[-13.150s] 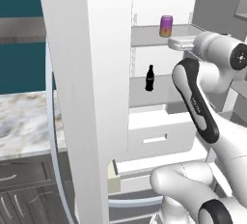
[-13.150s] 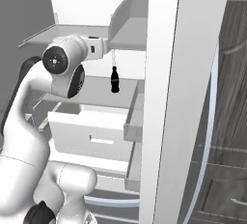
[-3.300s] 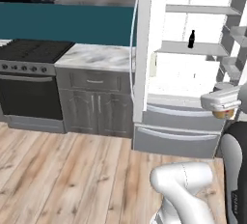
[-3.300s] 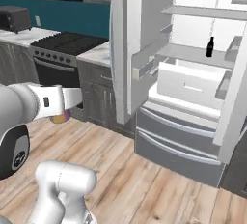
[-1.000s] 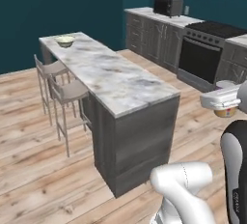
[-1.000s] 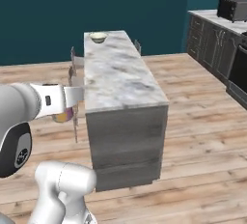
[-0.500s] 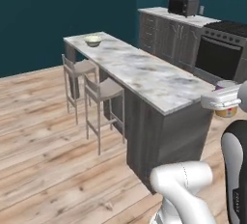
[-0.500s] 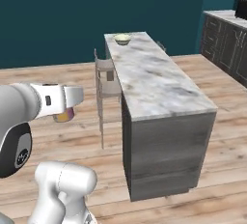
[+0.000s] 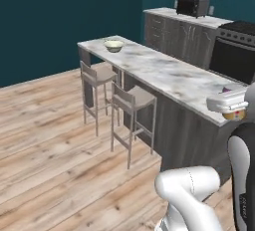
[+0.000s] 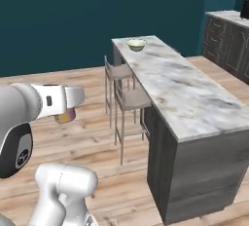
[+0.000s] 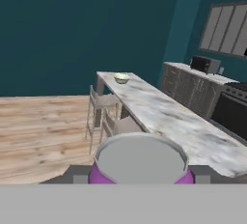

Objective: Open the fridge, grab two sodas, and place both sodas inside the bowl with ice on the dining counter.

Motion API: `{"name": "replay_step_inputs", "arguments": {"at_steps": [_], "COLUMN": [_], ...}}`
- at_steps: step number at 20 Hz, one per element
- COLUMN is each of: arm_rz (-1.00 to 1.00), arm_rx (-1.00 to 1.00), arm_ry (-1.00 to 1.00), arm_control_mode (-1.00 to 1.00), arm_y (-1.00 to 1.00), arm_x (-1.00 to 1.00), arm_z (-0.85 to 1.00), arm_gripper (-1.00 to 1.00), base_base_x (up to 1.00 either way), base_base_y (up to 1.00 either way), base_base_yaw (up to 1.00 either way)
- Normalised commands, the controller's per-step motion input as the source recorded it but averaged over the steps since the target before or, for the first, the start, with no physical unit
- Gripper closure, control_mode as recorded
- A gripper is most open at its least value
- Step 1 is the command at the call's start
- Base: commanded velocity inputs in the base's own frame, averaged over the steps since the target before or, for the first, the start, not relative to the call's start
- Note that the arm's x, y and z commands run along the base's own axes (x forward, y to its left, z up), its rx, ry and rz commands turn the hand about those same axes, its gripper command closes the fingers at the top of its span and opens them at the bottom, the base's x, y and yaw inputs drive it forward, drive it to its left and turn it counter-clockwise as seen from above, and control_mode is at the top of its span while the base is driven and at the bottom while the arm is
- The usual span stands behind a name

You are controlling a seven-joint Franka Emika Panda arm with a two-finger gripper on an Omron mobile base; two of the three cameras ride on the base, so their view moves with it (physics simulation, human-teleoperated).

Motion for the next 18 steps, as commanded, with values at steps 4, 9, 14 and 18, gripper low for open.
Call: {"name": "replay_step_inputs", "arguments": {"at_steps": [4, 9, 14, 18], "arm_rz": [0.00, 0.00, 0.00, 0.00], "arm_rx": [0.00, 0.00, 0.00, 0.00], "arm_ry": [0.00, 0.00, 0.00, 0.00], "arm_control_mode": [1.00, 1.00, 1.00, 1.00], "arm_y": [0.00, 0.00, 0.00, 0.00], "arm_x": [0.00, 0.00, 0.00, 0.00], "arm_z": [0.00, 0.00, 0.00, 0.00], "arm_gripper": [1.00, 1.00, 1.00, 1.00], "base_base_x": [0.47, 0.48, 0.70, 0.71], "base_base_y": [1.00, 1.00, 0.94, 0.89], "base_base_yaw": [-0.24, -0.28, -0.33, -0.36]}}
